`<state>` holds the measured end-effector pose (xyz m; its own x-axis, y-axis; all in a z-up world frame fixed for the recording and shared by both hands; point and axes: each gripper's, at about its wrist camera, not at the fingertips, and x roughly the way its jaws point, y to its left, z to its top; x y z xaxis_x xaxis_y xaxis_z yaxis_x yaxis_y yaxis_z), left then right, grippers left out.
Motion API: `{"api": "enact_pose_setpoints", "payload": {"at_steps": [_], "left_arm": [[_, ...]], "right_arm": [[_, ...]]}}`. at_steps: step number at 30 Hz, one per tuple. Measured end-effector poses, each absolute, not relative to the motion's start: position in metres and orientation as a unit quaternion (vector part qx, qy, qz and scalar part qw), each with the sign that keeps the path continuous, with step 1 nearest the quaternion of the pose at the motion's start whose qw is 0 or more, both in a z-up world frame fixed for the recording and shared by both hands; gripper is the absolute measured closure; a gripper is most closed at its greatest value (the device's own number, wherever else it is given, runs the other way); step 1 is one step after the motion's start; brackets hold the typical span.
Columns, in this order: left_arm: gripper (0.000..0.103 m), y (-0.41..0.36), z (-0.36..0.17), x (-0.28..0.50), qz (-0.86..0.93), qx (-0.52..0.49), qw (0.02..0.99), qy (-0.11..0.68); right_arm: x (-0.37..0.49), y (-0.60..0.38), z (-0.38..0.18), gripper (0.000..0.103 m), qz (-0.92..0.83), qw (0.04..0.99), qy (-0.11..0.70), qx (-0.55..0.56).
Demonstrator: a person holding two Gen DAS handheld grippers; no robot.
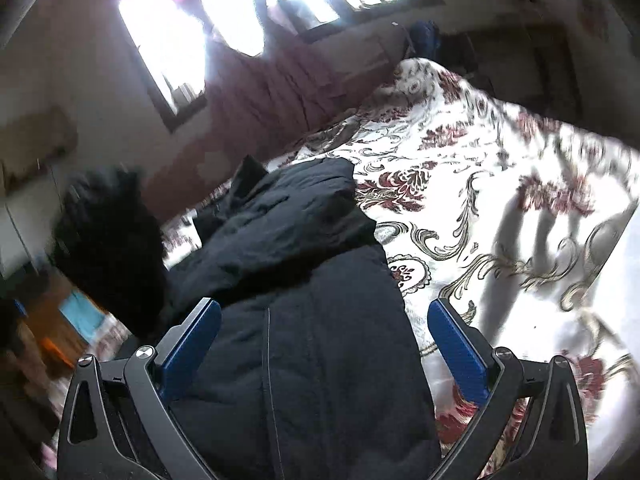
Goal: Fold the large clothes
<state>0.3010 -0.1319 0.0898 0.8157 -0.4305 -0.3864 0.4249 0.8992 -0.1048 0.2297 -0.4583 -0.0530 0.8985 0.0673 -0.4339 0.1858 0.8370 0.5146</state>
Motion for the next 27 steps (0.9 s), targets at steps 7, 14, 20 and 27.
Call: {"api": "enact_pose_setpoints", "payload": {"at_steps": [7,14,20,27], "left_arm": [[0.087,-0.170,0.040,0.322,-0.273,-0.001,0.914,0.301],[0.043,-0.185,0.008,0.318,-0.322,0.003,0.882,0.344],[0.033,-0.169,0.006,0.300,-0.322,0.016,0.884,0.338],[0.023,-0.107,0.009,0.308,-0.186,-0.021,0.926,0.328]], "right_arm": [[0.247,-0.475,-0.078,0.002,0.029,0.911,0.214,0.351],[0.264,-0.461,-0.088,0.001,0.092,0.900,0.221,0.363],[0.288,-0.442,-0.089,0.002,0.106,0.900,0.244,0.344],[0.329,-0.410,-0.093,0.065,0.102,0.902,0.304,0.287]]}}
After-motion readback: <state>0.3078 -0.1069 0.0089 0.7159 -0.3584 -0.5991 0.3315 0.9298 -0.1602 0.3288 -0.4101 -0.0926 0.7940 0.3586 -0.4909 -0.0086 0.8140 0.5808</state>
